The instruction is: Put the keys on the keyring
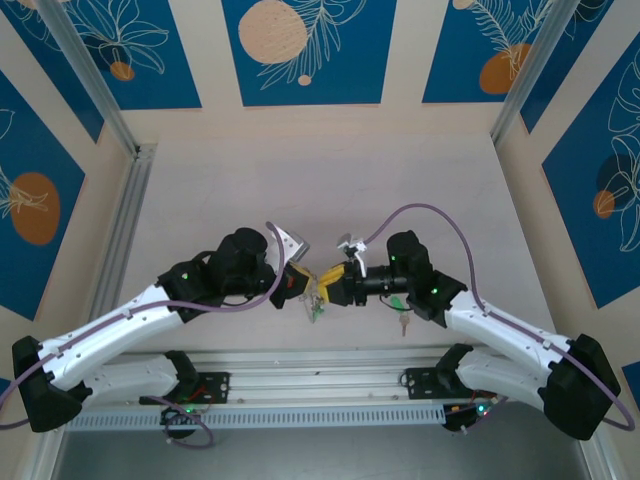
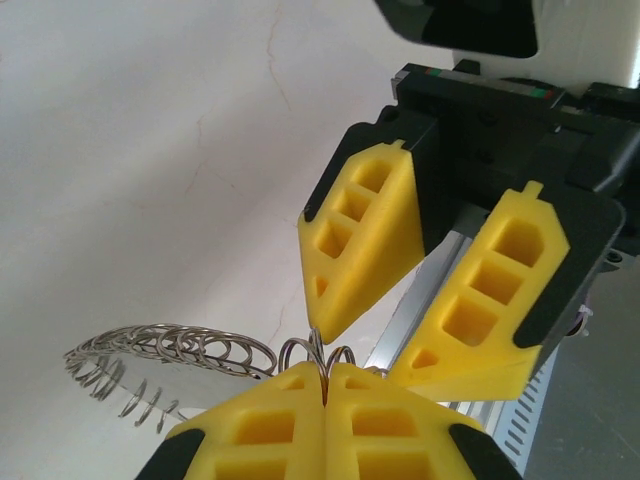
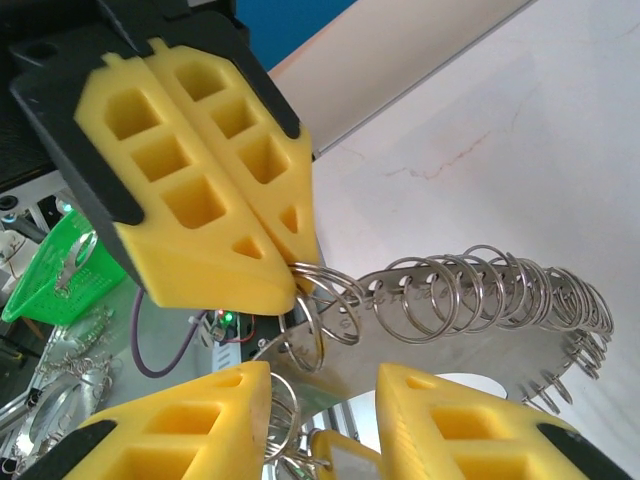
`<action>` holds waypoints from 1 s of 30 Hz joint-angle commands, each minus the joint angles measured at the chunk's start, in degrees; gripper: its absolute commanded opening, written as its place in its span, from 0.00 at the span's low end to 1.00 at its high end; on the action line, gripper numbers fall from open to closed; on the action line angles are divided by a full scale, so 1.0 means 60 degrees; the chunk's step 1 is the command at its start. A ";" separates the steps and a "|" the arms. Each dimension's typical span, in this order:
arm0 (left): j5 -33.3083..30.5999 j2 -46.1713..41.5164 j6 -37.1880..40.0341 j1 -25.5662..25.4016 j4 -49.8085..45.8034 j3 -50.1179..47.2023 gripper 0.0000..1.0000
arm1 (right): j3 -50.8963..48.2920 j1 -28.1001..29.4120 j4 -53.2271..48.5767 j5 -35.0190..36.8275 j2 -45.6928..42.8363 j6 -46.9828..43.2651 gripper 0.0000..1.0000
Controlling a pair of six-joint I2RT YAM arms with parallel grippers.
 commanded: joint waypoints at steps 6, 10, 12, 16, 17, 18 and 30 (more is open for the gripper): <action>0.0279 -0.0142 0.0023 0.0101 0.0507 0.0039 0.00 | 0.0192 0.0038 0.0299 -0.0450 0.0021 0.0102 0.29; 0.0301 -0.0137 0.0010 0.0105 0.0578 0.0011 0.00 | 0.0223 0.0122 0.0376 -0.0579 0.0032 0.0061 0.27; 0.0330 -0.0115 -0.0012 0.0105 0.0589 0.0010 0.00 | 0.0229 0.0168 0.0376 -0.0574 0.0056 -0.0003 0.27; 0.0396 -0.0096 -0.0028 0.0104 0.0669 0.0023 0.00 | 0.0226 0.0227 0.0529 -0.0600 0.0065 0.0007 0.27; 0.0396 -0.0107 -0.0030 0.0105 0.0661 0.0023 0.00 | 0.0239 0.0222 0.0572 -0.0623 0.0078 0.0024 0.27; 0.0396 -0.0107 -0.0035 0.0105 0.0667 0.0025 0.00 | 0.0243 0.0236 0.0615 -0.0637 0.0078 0.0033 0.26; 0.0425 -0.0183 -0.0017 0.0105 0.0595 -0.0093 0.00 | 0.0221 0.0227 0.0675 -0.0445 0.0074 0.0109 0.05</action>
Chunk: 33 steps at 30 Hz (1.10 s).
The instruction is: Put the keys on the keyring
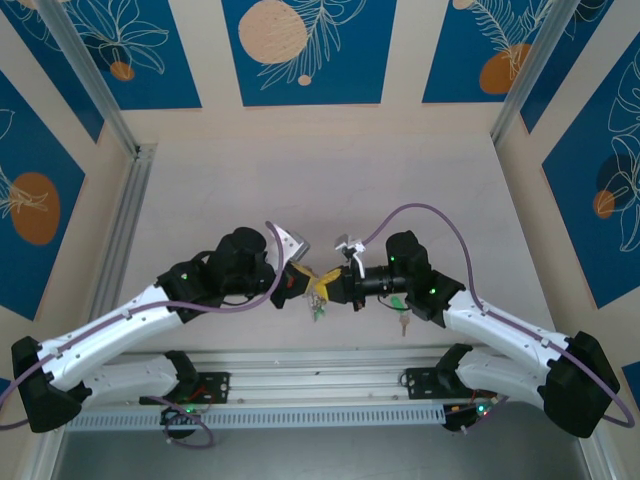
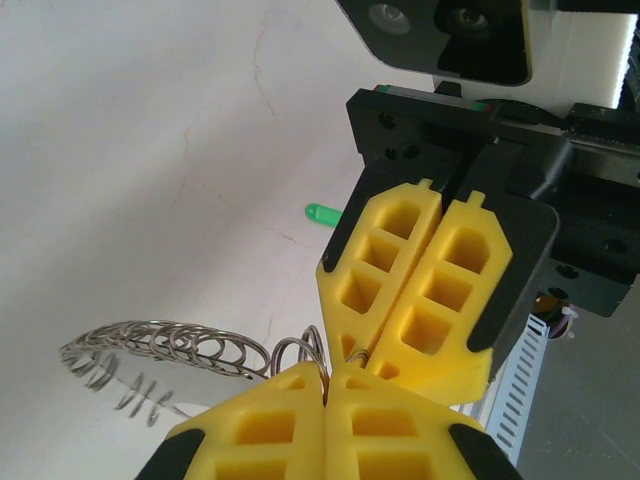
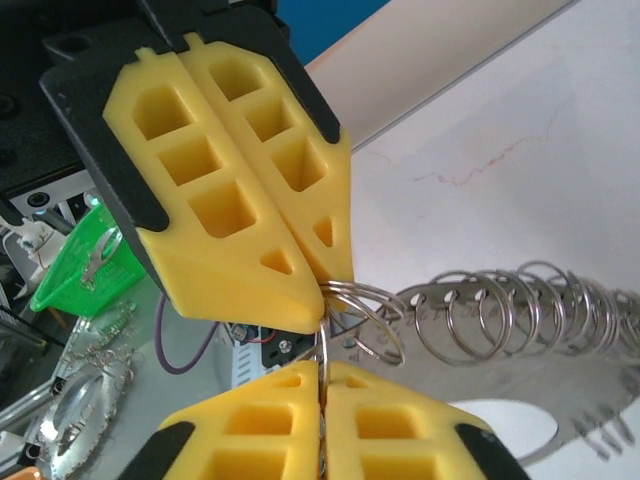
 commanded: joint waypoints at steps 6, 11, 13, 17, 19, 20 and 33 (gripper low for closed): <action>0.0109 -0.0242 0.0000 0.0104 0.0305 -0.0093 0.00 | 0.0135 0.0043 0.0341 -0.0056 -0.0015 -0.0109 0.00; 0.0073 -0.0361 -0.0002 0.0135 0.0209 -0.0053 0.37 | -0.0046 0.0017 0.0608 -0.0039 -0.0161 -0.0069 0.00; 0.0057 -0.0489 -0.0013 0.0212 0.0163 -0.0052 0.55 | -0.0129 -0.0009 0.0724 -0.0055 -0.0263 -0.0028 0.00; 0.0086 -0.0892 -0.0071 0.0499 0.0012 -0.0027 0.72 | -0.0307 -0.0054 0.0900 -0.0203 -0.0546 0.0009 0.00; 0.0082 -0.1028 -0.0036 0.0626 -0.0148 0.0044 0.73 | -0.0402 -0.0074 0.1024 -0.0269 -0.0670 0.0024 0.00; 0.0073 -0.1045 -0.0004 0.0648 -0.0249 0.0102 0.73 | -0.0444 -0.0074 0.1105 -0.0303 -0.0712 0.0053 0.00; 0.1645 -0.1499 -0.0316 0.0647 0.1245 -0.0462 0.31 | -0.0913 -0.0131 0.3108 -0.0276 -0.1315 0.1062 0.00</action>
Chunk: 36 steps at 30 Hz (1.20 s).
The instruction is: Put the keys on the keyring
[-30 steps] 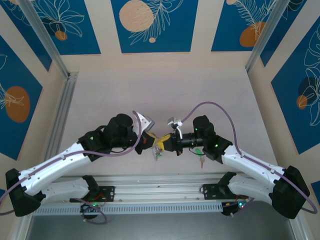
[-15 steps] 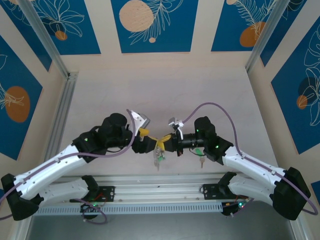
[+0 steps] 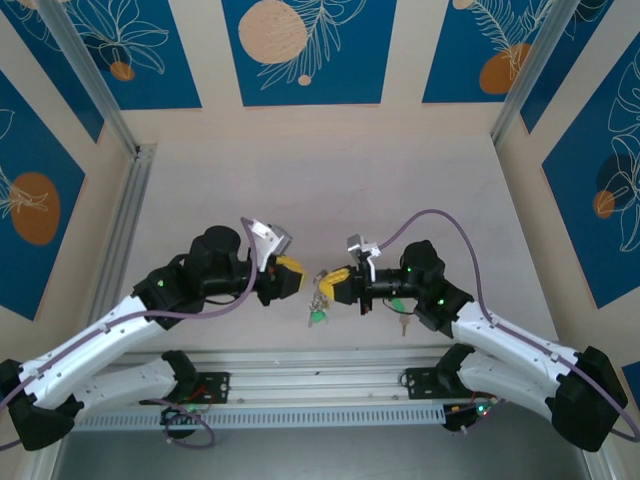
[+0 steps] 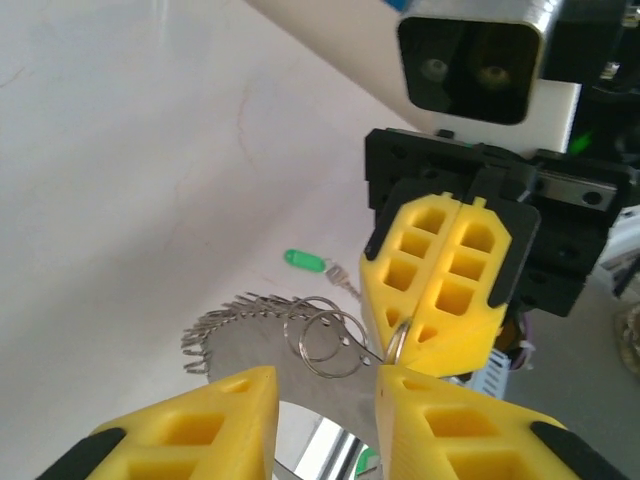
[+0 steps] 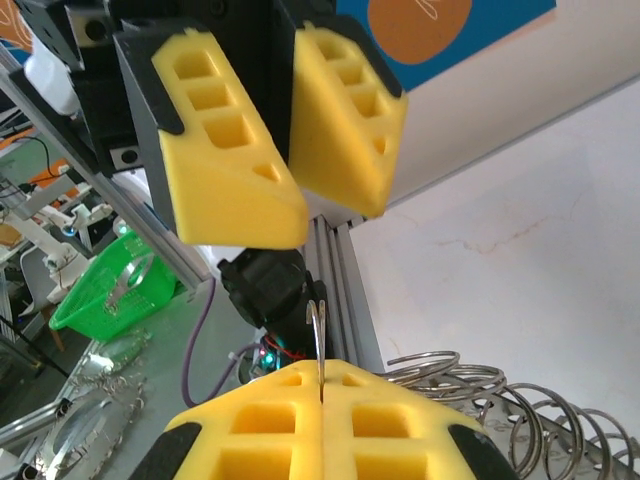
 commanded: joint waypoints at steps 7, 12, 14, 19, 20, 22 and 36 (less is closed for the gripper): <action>0.1296 -0.0085 -0.0306 0.0031 0.1410 -0.0385 0.45 | -0.0045 0.0115 0.1624 0.0120 -0.0384 0.0761 0.00; 0.1338 0.0131 -0.0303 0.0031 0.1798 -0.0412 0.41 | -0.0058 0.0142 0.1576 0.0197 -0.0312 0.0732 0.00; 0.1449 0.0316 -0.0313 0.0025 0.1873 -0.0384 0.36 | -0.0044 0.0164 0.1576 0.0234 -0.0312 0.0740 0.00; 0.1511 0.0427 -0.0369 -0.0006 0.2026 -0.0420 0.28 | -0.0012 0.0172 0.1533 0.0333 -0.0291 0.0712 0.00; 0.1522 0.0442 -0.0358 -0.0006 0.2048 -0.0425 0.27 | 0.0011 0.0164 0.1519 0.0336 -0.0281 0.0712 0.00; 0.1541 0.0456 -0.0367 -0.0004 0.2067 -0.0409 0.24 | 0.0019 0.0168 0.1531 0.0352 -0.0230 0.0712 0.00; 0.1137 0.0365 0.0542 -0.0009 0.0261 0.0414 0.00 | 0.0625 0.0189 -0.1720 0.1402 -0.0930 -0.0404 0.32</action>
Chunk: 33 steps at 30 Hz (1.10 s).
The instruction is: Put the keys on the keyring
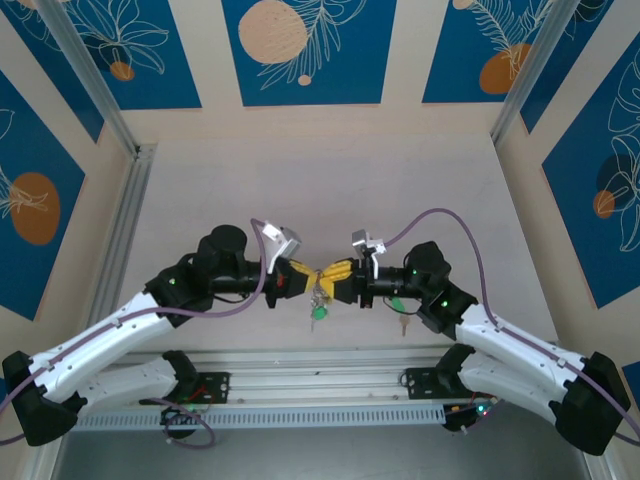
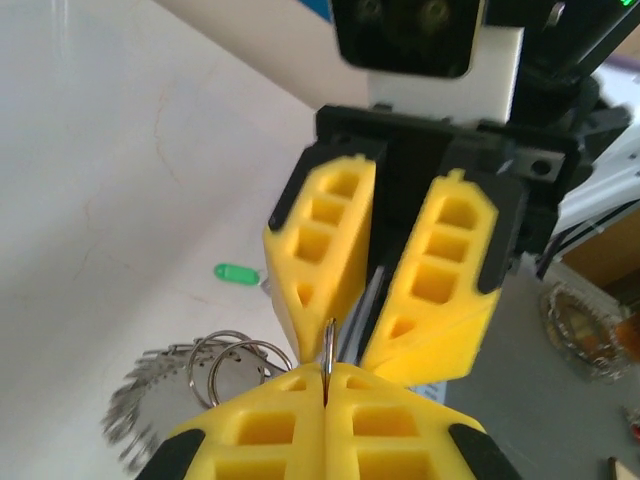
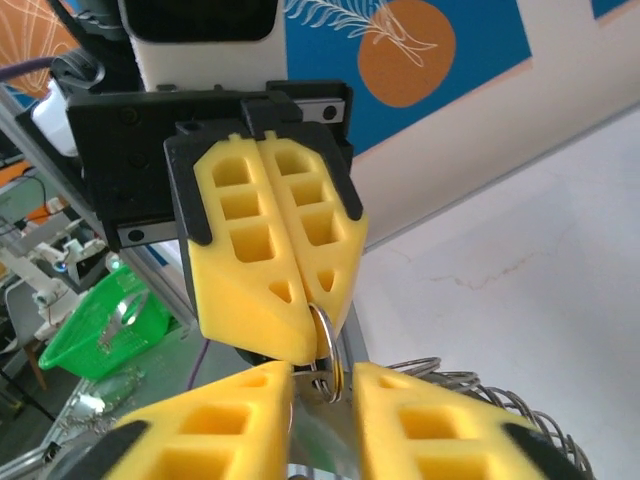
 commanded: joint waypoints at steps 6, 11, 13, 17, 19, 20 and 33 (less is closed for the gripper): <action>-0.0470 0.0380 0.1611 0.0008 -0.2665 0.1777 0.00 | 0.0861 -0.0002 -0.4123 0.1545 -0.1705 -0.2039 0.44; -0.0061 0.1201 0.2499 -0.0004 -0.4307 0.2982 0.00 | 0.1202 0.0013 -0.4797 0.1061 -0.1524 -0.2651 0.43; 0.0038 0.1628 0.2902 -0.0024 -0.5129 0.3552 0.00 | 0.1269 0.0064 -0.4799 0.0764 -0.1386 -0.2716 0.42; 0.0135 0.2203 0.3441 -0.0078 -0.6287 0.4354 0.00 | 0.1290 0.0298 -0.4651 0.0553 -0.1184 -0.2839 0.41; 0.0280 0.2362 0.3613 -0.0105 -0.6595 0.4569 0.00 | 0.1287 0.0416 -0.4647 0.0711 -0.1079 -0.2919 0.41; 0.0360 0.2411 0.3663 -0.0108 -0.6696 0.4608 0.00 | 0.1291 0.0437 -0.4631 0.0718 -0.1024 -0.2933 0.41; 0.0841 0.2705 0.4045 -0.0300 -0.7150 0.4698 0.00 | 0.1489 0.0612 -0.4174 0.0417 -0.0918 -0.3215 0.40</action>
